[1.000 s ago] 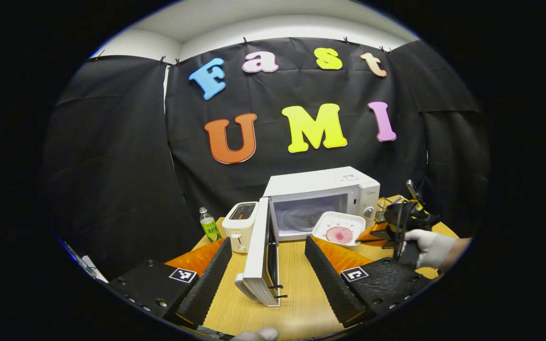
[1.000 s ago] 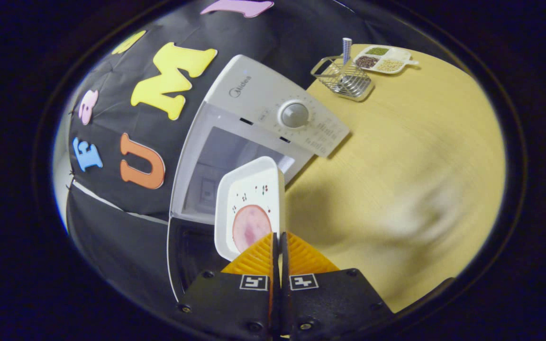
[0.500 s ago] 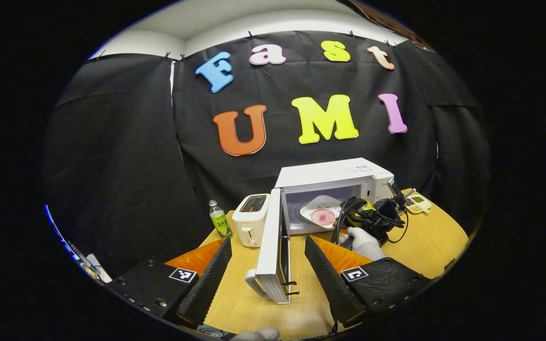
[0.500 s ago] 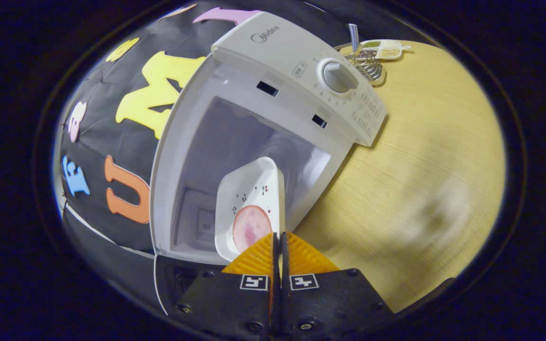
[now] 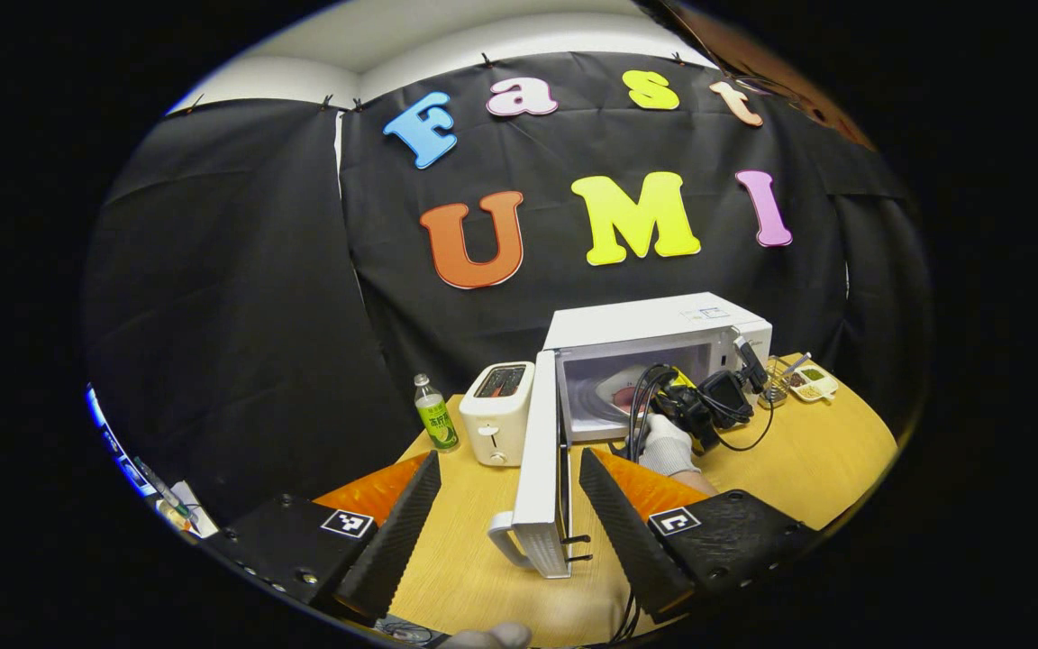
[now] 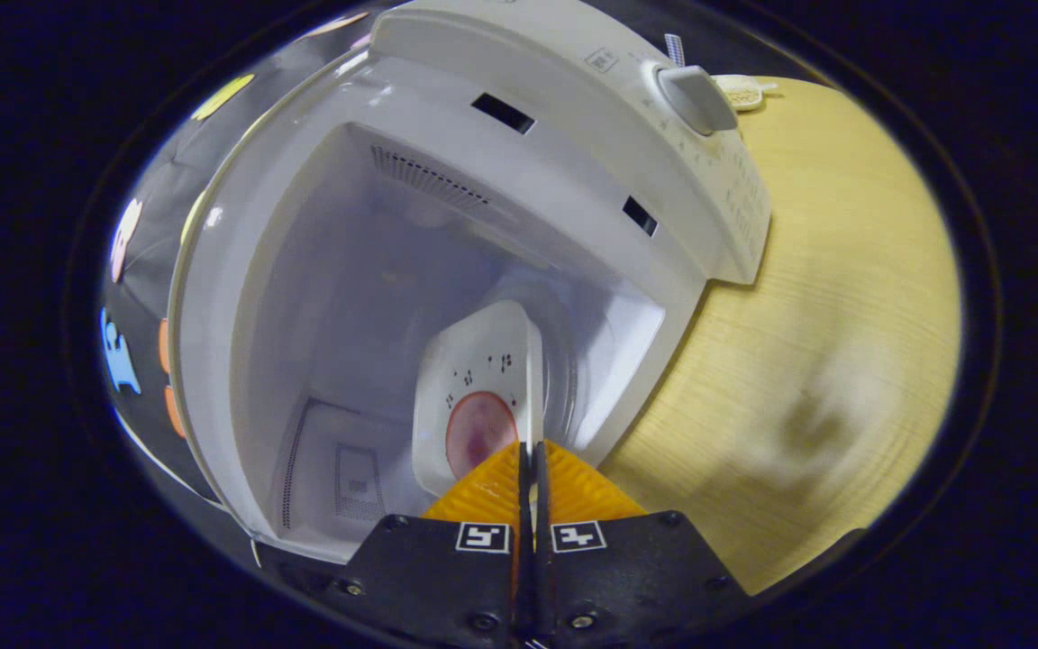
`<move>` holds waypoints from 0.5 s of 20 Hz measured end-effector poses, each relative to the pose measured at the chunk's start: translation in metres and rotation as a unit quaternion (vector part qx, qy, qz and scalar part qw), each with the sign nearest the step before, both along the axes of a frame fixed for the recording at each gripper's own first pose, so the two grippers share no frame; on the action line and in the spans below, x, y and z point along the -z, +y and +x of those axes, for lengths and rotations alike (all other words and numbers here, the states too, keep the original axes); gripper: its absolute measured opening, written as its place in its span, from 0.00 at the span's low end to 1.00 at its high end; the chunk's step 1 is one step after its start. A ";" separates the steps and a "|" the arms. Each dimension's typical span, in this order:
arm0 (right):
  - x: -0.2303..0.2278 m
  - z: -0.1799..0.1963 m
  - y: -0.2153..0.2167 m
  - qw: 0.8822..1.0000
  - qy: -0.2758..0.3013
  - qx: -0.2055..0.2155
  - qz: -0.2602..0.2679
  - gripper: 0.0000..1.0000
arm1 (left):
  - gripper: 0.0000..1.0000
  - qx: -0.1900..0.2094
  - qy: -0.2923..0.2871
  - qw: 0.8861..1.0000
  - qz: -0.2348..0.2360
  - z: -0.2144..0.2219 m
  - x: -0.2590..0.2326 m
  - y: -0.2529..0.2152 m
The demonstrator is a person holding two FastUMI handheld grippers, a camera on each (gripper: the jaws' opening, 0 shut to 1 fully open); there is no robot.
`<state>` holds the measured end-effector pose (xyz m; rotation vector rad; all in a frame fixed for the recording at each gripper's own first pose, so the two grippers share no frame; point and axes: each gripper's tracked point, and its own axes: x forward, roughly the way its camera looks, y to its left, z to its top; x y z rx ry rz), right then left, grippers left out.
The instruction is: Open the microwave oven with the left hand, put the food in, and close the microwave oven.
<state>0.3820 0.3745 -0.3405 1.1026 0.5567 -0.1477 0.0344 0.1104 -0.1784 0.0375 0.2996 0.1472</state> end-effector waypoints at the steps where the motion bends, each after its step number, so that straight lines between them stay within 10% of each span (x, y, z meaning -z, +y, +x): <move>1: 0.000 0.001 0.000 1.000 -0.005 0.003 0.006 0.04 | 0.95 0.000 0.001 1.000 -0.001 -0.001 0.001 0.000; 5: -0.010 0.003 -0.011 0.999 -0.032 0.008 -0.002 0.12 | 0.95 0.004 0.002 1.000 0.005 -0.002 0.004 0.002; 10: -0.037 -0.030 -0.032 0.995 -0.064 -0.023 -0.068 0.85 | 0.95 0.003 -0.007 1.000 0.008 -0.004 -0.001 0.011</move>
